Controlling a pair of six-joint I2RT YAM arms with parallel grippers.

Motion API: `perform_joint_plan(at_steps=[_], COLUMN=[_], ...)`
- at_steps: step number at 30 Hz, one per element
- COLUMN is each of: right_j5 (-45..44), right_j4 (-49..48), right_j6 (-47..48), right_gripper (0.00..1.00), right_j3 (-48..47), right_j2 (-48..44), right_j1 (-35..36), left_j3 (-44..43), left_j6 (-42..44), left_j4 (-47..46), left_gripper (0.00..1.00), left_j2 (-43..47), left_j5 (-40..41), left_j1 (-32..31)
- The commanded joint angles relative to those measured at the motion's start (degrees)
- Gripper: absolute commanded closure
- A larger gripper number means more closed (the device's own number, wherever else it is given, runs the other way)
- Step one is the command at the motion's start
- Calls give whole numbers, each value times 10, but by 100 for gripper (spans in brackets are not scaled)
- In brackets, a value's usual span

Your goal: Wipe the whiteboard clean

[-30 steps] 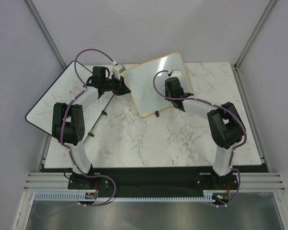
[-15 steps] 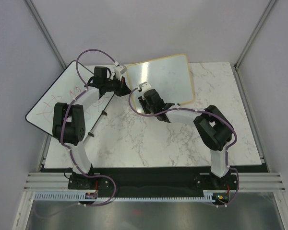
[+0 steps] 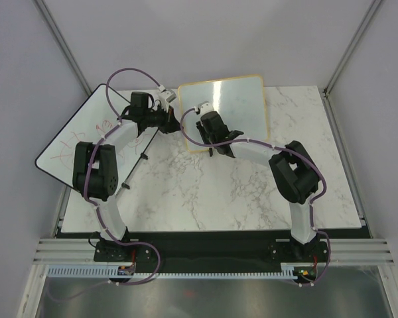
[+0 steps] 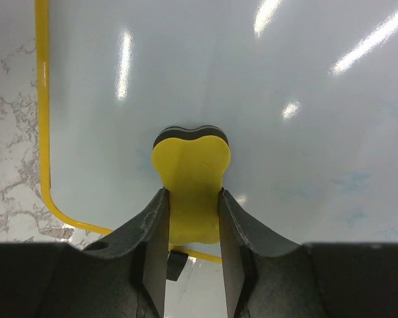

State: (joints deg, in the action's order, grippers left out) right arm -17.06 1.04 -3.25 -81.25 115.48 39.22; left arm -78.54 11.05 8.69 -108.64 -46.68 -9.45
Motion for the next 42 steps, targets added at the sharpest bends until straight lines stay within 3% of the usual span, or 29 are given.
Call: perform_joint_plan(at_steps=[1,3,7,10,15,16,21,30,36,40,42], right_j5=[-19,-19,-21,-21,-16,-16,-14,-10,-3,-7,-21], right_j4=[9,6,-1,-6,-6,-7,-7,-7,-23,-24,-23], right_j6=[0,-4,-9,-14,-28,-29,-32,-35,-37,-36,-33], right_gripper=[100,100,100,100,100,100,100,100,100,100,100], right_j3=[-6,8,28,45,62,63,64,73,73,71,59], right_j2=[10,8,-4,-13,-13,-13,-12,-21,-16,-14,-11], right_j1=[0,-1,-5,-7,-14,-14,-17,-20,-22,-26,-25], left_j3=[-21,-35,-60,-52,-40,-51,-123,-172,-159,-142,-135], left_j6=[23,20,6,6,-4,-22,-89,-162,-190,-192,-185], left_j4=[-2,-2,7,-2,-25,-31,-38,-101,-139,-147,-146], left_gripper=[93,85,58,47,39,34,33,38,62,93,95], left_j2=[2,-13,-31,-23,-27,-44,-118,-183,-190,-189,-184], left_j5=[-15,6,6,-3,-7,-9,-37,-97,-155,-163,-165], left_j1=[-2,0,9,11,17,19,22,20,13,13,14])
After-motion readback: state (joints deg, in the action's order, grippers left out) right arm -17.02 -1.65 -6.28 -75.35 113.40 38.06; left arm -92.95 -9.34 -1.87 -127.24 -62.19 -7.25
